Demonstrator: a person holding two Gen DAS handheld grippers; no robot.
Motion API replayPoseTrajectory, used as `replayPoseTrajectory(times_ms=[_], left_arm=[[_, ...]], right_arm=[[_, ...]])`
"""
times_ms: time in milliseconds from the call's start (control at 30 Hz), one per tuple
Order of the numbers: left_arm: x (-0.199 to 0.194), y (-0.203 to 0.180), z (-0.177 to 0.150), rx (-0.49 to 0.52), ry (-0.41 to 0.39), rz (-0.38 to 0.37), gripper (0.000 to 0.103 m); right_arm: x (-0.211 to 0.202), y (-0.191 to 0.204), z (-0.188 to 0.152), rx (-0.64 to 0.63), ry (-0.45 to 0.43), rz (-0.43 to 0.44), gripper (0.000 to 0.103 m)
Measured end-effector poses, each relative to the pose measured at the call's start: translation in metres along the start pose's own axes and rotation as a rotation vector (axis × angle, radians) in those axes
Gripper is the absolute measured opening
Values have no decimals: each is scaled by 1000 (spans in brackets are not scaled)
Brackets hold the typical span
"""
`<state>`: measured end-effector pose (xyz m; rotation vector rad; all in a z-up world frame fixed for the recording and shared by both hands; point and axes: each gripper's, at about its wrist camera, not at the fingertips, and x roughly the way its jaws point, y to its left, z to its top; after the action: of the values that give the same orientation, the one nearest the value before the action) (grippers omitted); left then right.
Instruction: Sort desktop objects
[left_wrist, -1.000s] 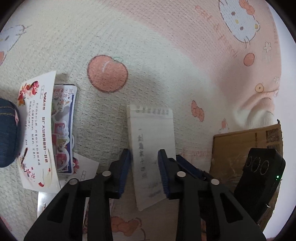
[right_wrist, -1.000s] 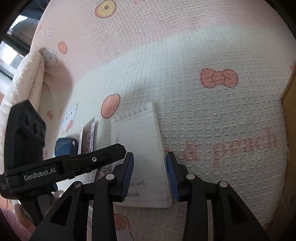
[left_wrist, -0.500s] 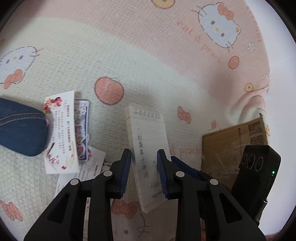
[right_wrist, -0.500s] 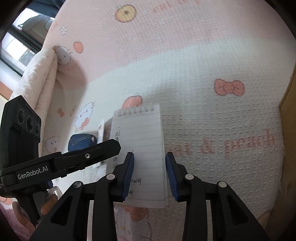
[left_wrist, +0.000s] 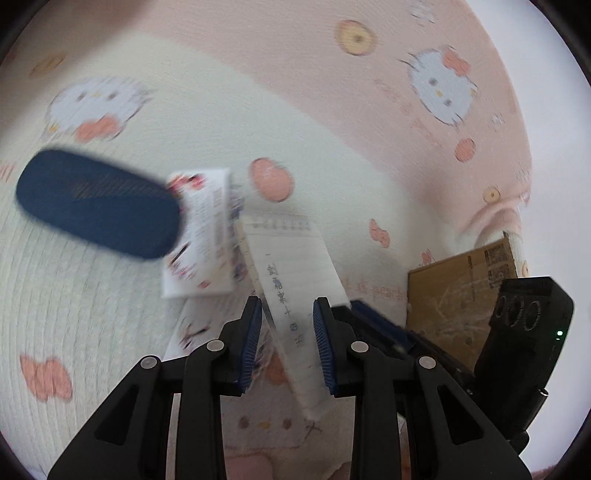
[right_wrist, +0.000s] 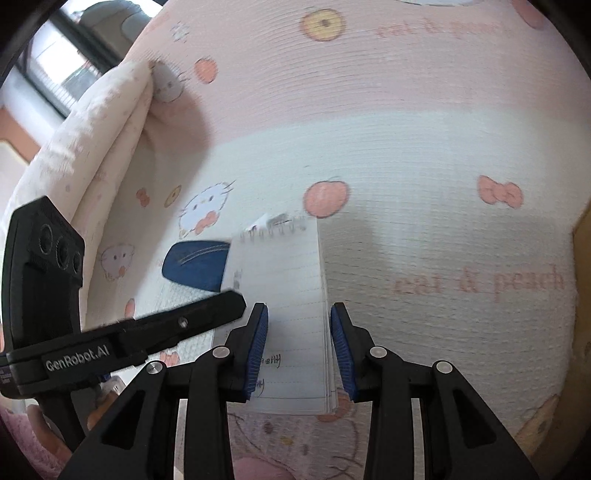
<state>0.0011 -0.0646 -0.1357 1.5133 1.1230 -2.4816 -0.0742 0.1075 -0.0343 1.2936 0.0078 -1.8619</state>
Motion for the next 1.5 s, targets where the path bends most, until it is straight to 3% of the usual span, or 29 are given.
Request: replayPoseTrajectory(times_ms=[133, 400, 700, 900, 1100, 1367, 1500], left_arm=[[1, 19, -5, -72, 7, -9, 32], [23, 41, 1, -100, 49, 32, 31], [25, 43, 5, -58, 40, 72, 32], [32, 57, 10, -108, 68, 33, 32], [33, 53, 9, -70, 58, 46, 32], [34, 46, 10, -38, 68, 48, 32], [34, 38, 8, 4, 54, 87, 32]], right_arm=[[12, 11, 5, -41, 22, -4, 32], [48, 5, -2, -23, 115, 22, 32], [58, -2, -1, -44, 135, -9, 32], [68, -7, -4, -52, 171, -1, 33], [77, 1, 0, -121, 166, 11, 33], [83, -2, 2, -81, 158, 51, 32], [81, -2, 4, -59, 170, 39, 28]])
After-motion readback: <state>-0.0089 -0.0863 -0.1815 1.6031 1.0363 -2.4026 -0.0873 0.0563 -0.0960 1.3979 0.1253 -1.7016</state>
